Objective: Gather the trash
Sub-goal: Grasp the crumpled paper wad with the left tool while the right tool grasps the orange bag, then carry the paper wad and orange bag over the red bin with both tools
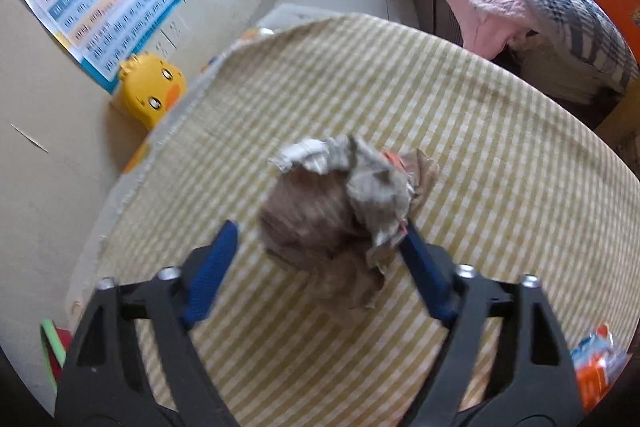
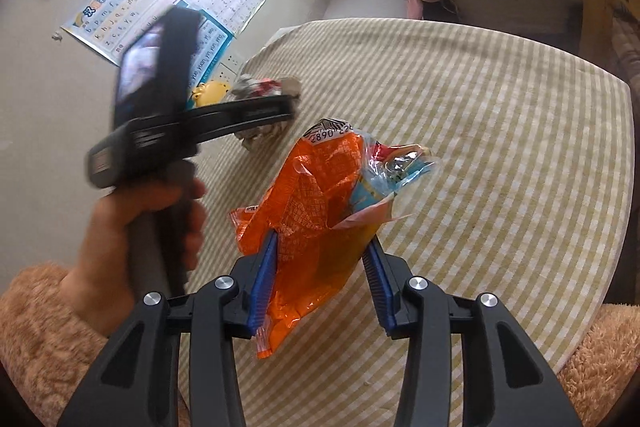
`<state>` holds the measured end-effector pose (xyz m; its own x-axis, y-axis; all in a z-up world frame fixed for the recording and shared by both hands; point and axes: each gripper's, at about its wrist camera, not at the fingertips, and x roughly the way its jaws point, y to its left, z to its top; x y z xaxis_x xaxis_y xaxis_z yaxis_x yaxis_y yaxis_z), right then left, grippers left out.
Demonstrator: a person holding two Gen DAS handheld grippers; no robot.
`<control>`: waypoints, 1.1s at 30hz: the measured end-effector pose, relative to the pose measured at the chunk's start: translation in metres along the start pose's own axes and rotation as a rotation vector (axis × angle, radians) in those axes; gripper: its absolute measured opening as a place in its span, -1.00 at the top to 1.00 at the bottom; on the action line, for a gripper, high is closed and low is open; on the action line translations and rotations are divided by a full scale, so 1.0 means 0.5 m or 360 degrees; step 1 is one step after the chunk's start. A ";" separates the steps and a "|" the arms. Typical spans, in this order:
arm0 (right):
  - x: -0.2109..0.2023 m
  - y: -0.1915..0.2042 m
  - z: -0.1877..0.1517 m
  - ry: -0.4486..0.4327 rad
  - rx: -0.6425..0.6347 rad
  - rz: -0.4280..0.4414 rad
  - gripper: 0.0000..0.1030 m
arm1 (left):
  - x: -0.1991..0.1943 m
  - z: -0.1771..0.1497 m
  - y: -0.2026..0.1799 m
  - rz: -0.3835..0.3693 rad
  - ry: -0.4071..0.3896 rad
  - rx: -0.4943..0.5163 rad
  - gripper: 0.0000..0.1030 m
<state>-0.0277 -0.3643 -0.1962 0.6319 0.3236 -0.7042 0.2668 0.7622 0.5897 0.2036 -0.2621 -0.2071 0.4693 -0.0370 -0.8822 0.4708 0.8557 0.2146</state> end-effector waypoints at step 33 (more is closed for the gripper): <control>0.010 0.172 -0.045 -0.0026 -0.0372 -0.0160 0.20 | -0.338 -0.323 0.279 -0.0011 -0.0318 -0.0524 0.37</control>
<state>-0.0177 -0.2845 -0.1577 0.6231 0.2319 -0.7470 0.1548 0.8996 0.4085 0.0693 -0.0530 -0.0958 0.6185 -0.1152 -0.7773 0.2243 0.9739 0.0341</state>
